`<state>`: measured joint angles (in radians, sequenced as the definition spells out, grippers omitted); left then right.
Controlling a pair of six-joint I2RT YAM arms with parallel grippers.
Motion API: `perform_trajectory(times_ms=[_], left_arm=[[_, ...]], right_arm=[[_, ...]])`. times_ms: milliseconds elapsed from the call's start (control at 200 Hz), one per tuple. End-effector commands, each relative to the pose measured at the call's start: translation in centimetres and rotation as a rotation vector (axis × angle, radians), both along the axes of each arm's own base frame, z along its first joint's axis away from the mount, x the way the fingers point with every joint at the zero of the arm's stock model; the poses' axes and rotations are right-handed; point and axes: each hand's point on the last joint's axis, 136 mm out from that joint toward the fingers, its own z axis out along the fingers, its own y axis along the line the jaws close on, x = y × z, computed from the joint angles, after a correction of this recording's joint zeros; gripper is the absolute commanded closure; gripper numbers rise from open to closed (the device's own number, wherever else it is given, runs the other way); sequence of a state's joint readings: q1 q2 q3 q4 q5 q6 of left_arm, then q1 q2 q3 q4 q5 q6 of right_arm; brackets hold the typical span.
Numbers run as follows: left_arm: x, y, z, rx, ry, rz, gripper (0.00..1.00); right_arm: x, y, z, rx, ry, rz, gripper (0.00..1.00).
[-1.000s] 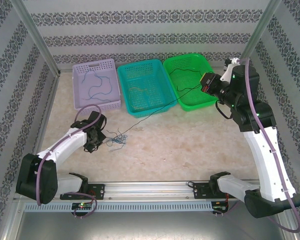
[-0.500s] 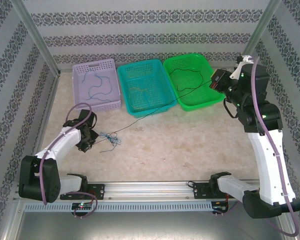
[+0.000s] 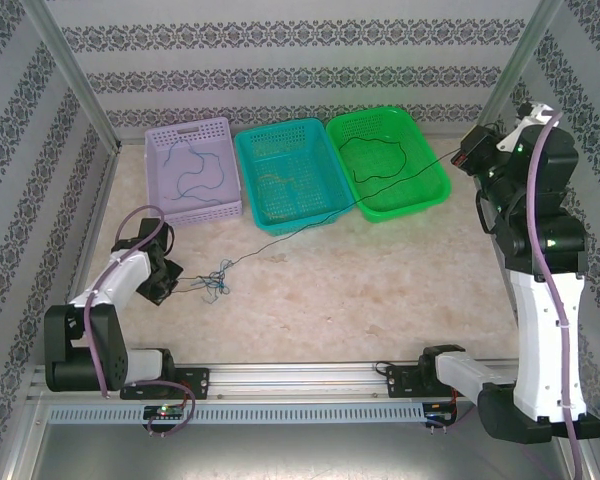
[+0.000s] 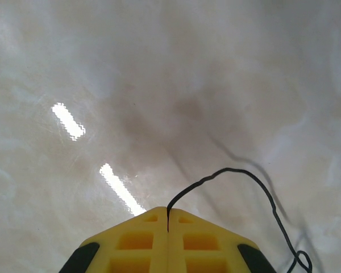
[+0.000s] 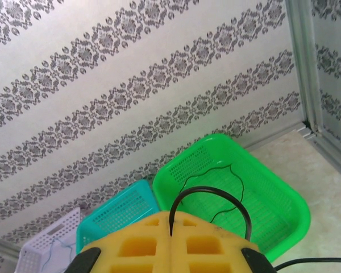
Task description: Untangle the cables
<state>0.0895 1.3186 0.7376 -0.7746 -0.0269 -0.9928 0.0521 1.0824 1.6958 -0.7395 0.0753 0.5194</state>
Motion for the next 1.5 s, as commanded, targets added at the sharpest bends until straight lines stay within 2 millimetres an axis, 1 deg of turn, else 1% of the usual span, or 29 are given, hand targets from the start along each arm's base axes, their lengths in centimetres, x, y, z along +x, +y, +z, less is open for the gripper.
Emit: perform_trajectory(times_ms=[0, 30, 80, 155, 250, 335, 405, 450, 540, 560, 629, 659, 719, 819, 889, 1004, 1074, 1119, 1234, 1279, 1384, 1434, 1494], left_arm=[[0.5, 0.7, 0.7, 0.005, 0.0, -0.005, 1.0], [0.5, 0.8, 0.6, 0.004, 0.002, -0.003, 1.0], [0.6, 0.9, 0.7, 0.005, -0.001, 0.0, 1.0], [0.6, 0.9, 0.5, -0.002, 0.0, 0.0, 1.0], [0.7, 0.8, 0.2, -0.014, 0.0, 0.006, 1.0], [0.9, 0.6, 0.0, -0.025, -0.001, 0.01, 1.0], [1.9, 0.0, 0.0, -0.063, -0.034, -0.005, 1.0], [2.8, -0.8, 0.1, -0.109, -0.069, -0.021, 1.0], [4.3, -2.3, 0.9, -0.184, -0.133, -0.052, 1.0], [4.6, -2.6, 1.2, -0.195, -0.146, -0.06, 0.97], [5.7, -3.8, 2.6, -0.229, -0.2, -0.086, 0.78], [6.3, -4.3, 3.3, -0.24, -0.229, -0.099, 0.68], [7.2, -5.5, 5.0, -0.262, -0.282, -0.141, 0.54], [8.3, -7.2, 8.1, -0.255, -0.35, -0.218, 0.38], [8.9, -8.1, 10.3, -0.244, -0.407, -0.266, 0.3], [10.0, -9.6, 14.1, -0.234, -0.518, -0.342, 0.27], [10.6, -10.5, 16.5, -0.236, -0.591, -0.379, 0.26], [10.9, -11.0, 17.8, -0.247, -0.629, -0.4, 0.26], [11.8, -12.5, 20.8, -0.28, -0.736, -0.456, 0.28], [12.1, -13.4, 22.1, -0.302, -0.794, -0.495, 0.3], [12.6, -16.2, 25.0, -0.354, -0.923, -0.613, 0.33], [12.8, -17.6, 25.7, -0.387, -0.957, -0.663, 0.35], [12.7, -19.1, 26.1, -0.411, -0.968, -0.708, 0.39]], right_arm=[[-1.1, -2.3, 2.3, -0.055, -0.059, -0.095, 1.0], [-1.2, -2.9, 2.7, -0.045, -0.072, -0.11, 1.0], [-1.4, -3.3, 3.4, -0.043, -0.087, -0.121, 1.0], [-1.3, -3.0, 4.5, -0.036, -0.114, -0.104, 1.0], [-0.6, -2.1, 4.4, 0.021, -0.122, -0.059, 1.0], [-0.6, -2.1, 4.4, 0.025, -0.13, -0.057, 1.0], [-0.3, -1.2, 4.4, 0.025, -0.116, -0.008, 1.0], [-0.1, -0.3, 4.3, 0.037, -0.105, 0.041, 1.0], [-0.5, 1.0, 4.5, 0.009, -0.113, 0.082, 1.0], [-0.7, 1.2, 4.6, 0.001, -0.116, 0.086, 1.0], [-1.1, 1.6, 4.9, -0.021, -0.13, 0.098, 1.0], [-1.3, 1.7, 5.1, -0.028, -0.141, 0.109, 1.0], [-1.5, 2.3, 5.6, -0.043, -0.16, 0.14, 1.0], [-1.5, 3.4, 5.9, -0.049, -0.179, 0.203, 1.0], [-1.3, 4.3, 5.7, -0.036, -0.182, 0.251, 1.0], [-0.8, 6.5, 4.9, -0.013, -0.178, 0.349, 1.0], [-0.3, 8.2, 4.0, -0.006, -0.158, 0.415, 1.0], [0.0, 9.3, 3.2, 0.002, -0.137, 0.461, 1.0], [0.1, 12.4, 2.0, 0.007, -0.118, 0.571, 1.0], [-0.1, 13.8, 1.6, 0.0, -0.111, 0.618, 1.0], [-0.1, 16.1, 0.5, -0.03, -0.093, 0.681, 1.0], [0.0, 16.7, 0.2, -0.048, -0.088, 0.691, 1.0], [0.2, 17.0, 0.3, -0.068, -0.095, 0.691, 1.0]])
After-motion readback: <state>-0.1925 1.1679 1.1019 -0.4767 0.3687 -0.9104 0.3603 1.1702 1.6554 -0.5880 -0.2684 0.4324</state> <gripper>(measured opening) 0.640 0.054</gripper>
